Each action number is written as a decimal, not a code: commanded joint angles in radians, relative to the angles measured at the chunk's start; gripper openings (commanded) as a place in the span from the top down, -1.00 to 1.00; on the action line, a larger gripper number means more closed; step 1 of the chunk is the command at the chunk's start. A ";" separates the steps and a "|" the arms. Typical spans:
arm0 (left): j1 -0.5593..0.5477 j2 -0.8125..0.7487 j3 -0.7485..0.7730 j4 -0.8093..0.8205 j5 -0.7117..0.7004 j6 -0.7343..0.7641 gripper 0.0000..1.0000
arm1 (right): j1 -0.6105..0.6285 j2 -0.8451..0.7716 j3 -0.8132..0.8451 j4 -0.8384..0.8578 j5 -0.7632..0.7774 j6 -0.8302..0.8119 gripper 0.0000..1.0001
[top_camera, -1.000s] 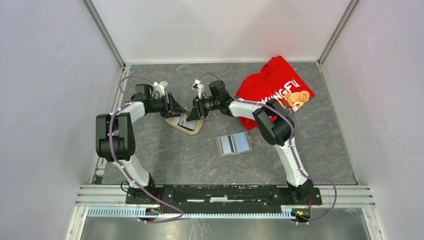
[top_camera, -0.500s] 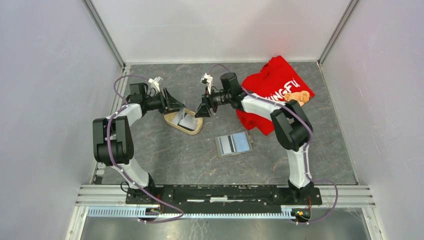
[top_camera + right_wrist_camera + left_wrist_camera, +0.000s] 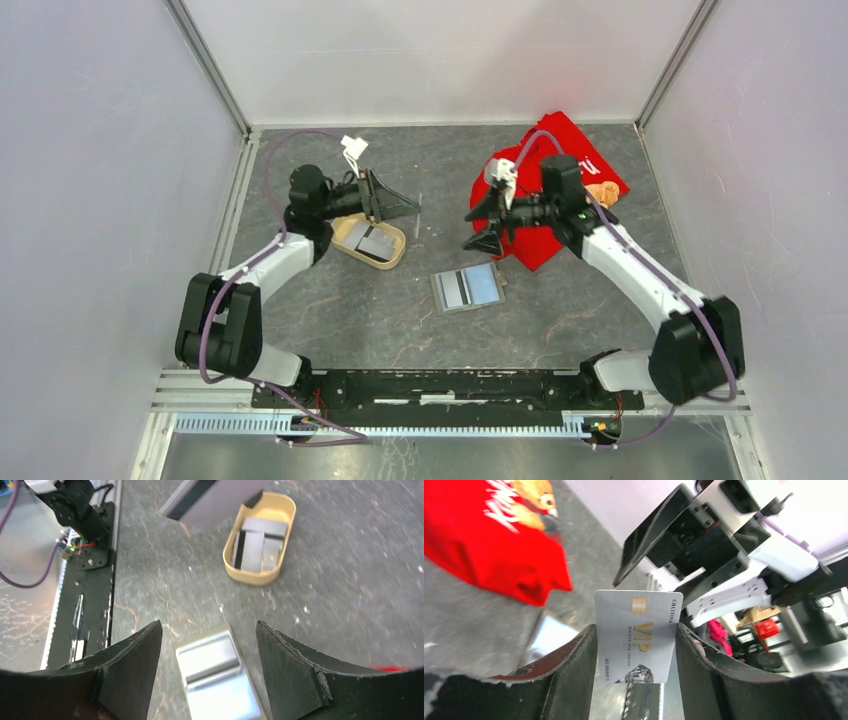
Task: Put the credit cards into the card holder
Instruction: Pick up the credit card from the storage box, then insert the credit card into the card holder.
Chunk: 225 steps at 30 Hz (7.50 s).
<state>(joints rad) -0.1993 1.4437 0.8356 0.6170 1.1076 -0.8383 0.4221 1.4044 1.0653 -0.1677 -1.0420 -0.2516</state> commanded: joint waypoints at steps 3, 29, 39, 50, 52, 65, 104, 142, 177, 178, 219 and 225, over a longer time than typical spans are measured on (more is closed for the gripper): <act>-0.199 0.017 -0.070 0.378 -0.269 -0.306 0.34 | -0.095 -0.232 -0.233 0.145 -0.011 0.046 -0.59; -0.592 -0.079 -0.110 -0.102 -1.247 -0.193 0.48 | -0.083 -0.133 -0.285 0.424 0.180 0.456 -0.50; -0.621 -0.085 -0.116 -0.109 -1.279 -0.198 0.42 | -0.031 -0.038 -0.252 0.389 0.226 0.461 0.25; -0.621 -0.328 -0.212 -0.104 -1.259 0.062 -0.93 | -0.072 -0.071 -0.351 0.469 0.108 0.471 1.00; -0.619 -0.424 -0.240 -0.135 -1.268 0.137 -0.99 | -0.098 -0.100 -0.404 0.555 0.031 0.496 1.00; -0.551 -0.506 -0.599 0.485 -0.772 -0.018 -0.87 | -0.123 -0.165 -0.519 0.964 -0.191 0.918 1.00; -0.590 -0.015 -0.435 0.897 -0.840 -0.194 0.42 | -0.128 -0.084 -0.513 1.294 -0.065 1.368 1.00; -0.434 0.166 -0.225 -0.181 -0.395 0.004 0.96 | -0.113 0.106 -0.360 -0.023 0.202 -0.082 0.35; -0.380 0.410 -0.066 -0.346 -0.391 -0.108 0.97 | -0.109 0.184 -0.354 -0.012 0.322 -0.036 0.49; -0.380 0.413 -0.062 -0.345 -0.390 -0.108 0.96 | -0.108 0.185 -0.354 -0.012 0.321 -0.035 0.50; -0.548 0.319 -0.253 -0.009 -0.878 -0.200 0.96 | -0.093 0.167 -0.357 -0.004 0.280 -0.034 0.44; -0.596 0.343 -0.266 0.032 -0.897 -0.256 0.96 | -0.094 0.143 -0.353 -0.006 0.207 -0.044 0.19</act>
<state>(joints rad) -0.7654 1.7683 0.5896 0.6323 0.2893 -1.0569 0.3237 1.5780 0.6968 -0.1921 -0.7959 -0.2806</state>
